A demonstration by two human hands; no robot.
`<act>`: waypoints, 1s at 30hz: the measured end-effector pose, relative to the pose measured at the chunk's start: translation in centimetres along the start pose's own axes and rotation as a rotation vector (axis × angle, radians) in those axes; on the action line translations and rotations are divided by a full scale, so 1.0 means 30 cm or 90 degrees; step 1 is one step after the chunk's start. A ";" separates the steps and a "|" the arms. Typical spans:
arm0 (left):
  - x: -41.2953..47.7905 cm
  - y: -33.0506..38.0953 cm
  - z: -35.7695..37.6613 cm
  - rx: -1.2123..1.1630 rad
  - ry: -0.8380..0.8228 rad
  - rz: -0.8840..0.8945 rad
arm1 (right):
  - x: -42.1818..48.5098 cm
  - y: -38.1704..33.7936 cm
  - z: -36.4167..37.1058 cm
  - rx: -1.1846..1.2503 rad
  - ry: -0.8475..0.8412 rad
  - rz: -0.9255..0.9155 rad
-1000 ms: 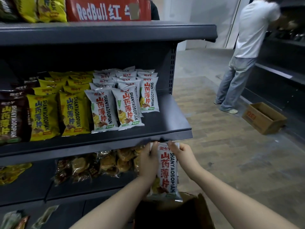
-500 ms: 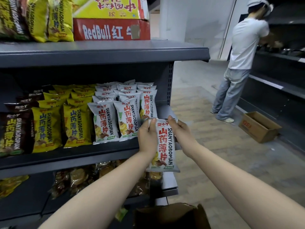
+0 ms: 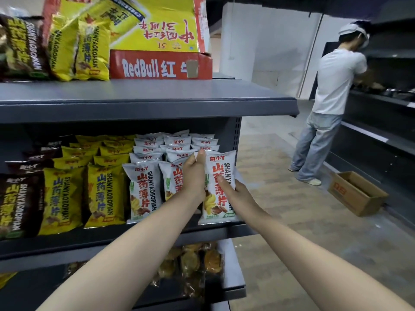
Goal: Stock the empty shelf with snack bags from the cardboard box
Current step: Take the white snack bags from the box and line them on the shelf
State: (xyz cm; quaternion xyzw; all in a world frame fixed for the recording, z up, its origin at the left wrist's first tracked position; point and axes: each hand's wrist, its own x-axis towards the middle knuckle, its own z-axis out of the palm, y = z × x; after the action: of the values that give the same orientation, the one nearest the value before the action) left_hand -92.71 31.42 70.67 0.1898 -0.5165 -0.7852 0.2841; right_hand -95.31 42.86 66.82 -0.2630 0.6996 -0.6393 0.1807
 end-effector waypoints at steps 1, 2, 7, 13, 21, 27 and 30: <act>0.009 0.008 -0.006 -0.013 -0.009 -0.020 | 0.013 0.006 0.005 0.000 0.008 -0.007; 0.023 0.013 -0.016 -0.004 -0.020 -0.034 | 0.024 0.010 0.010 0.002 0.016 -0.012; 0.105 0.042 -0.093 0.317 -0.029 0.117 | 0.109 0.074 0.012 -0.033 0.082 -0.020; 0.098 -0.017 -0.238 0.789 -0.015 0.422 | 0.248 0.141 0.028 -0.055 0.112 0.044; 0.113 -0.120 -0.350 1.256 -0.119 0.391 | 0.341 0.183 0.050 -0.022 0.185 0.106; 0.148 -0.109 -0.365 1.294 -0.253 0.408 | 0.381 0.180 0.080 -0.038 0.212 0.069; 0.162 -0.113 -0.381 1.249 -0.312 0.512 | 0.389 0.181 0.089 -0.100 0.191 0.039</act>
State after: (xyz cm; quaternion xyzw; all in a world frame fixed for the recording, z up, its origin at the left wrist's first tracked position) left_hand -90.51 21.30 63.01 -0.0108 -0.9855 0.1031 0.1347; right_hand -103.76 33.98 62.10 -0.1568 0.7740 -0.6091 0.0726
